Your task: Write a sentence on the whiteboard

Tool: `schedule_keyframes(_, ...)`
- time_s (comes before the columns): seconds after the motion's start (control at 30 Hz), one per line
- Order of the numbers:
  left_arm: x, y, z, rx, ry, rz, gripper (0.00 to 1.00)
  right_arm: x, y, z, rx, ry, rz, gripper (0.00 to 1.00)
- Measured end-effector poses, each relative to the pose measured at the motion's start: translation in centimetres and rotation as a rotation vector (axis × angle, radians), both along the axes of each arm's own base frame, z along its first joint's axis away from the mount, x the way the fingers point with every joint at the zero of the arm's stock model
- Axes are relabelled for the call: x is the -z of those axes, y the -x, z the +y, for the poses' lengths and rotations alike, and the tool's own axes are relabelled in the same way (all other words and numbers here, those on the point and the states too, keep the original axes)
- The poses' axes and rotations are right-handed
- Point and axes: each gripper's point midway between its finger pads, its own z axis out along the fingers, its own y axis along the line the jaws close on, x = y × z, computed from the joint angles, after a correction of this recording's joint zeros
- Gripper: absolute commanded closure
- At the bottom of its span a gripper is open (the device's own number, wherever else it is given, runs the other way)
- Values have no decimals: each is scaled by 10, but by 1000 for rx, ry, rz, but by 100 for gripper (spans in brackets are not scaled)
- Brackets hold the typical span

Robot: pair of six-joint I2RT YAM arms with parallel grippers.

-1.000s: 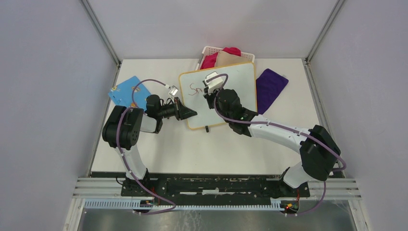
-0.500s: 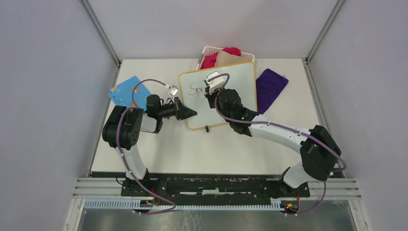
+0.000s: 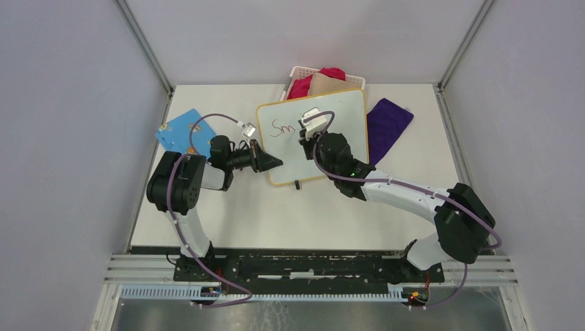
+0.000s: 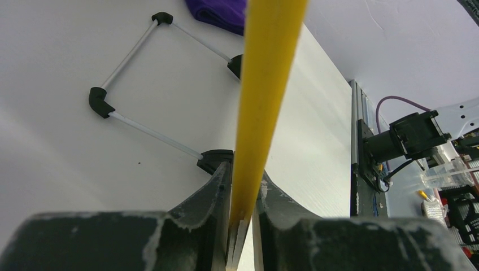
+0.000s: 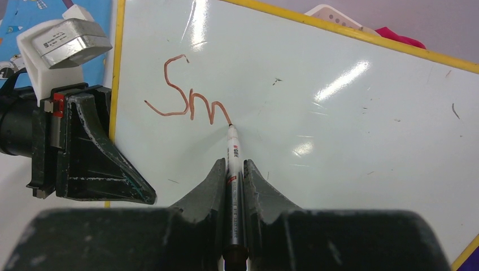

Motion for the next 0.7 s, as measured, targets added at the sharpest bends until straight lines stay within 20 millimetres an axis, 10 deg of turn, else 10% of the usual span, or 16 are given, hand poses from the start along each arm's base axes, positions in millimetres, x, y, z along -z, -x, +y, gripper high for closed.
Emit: schedule_keyframes(0.7,0,2,-1,9,-9,-5,98,-37,10,-23,12,-107,-49,100)
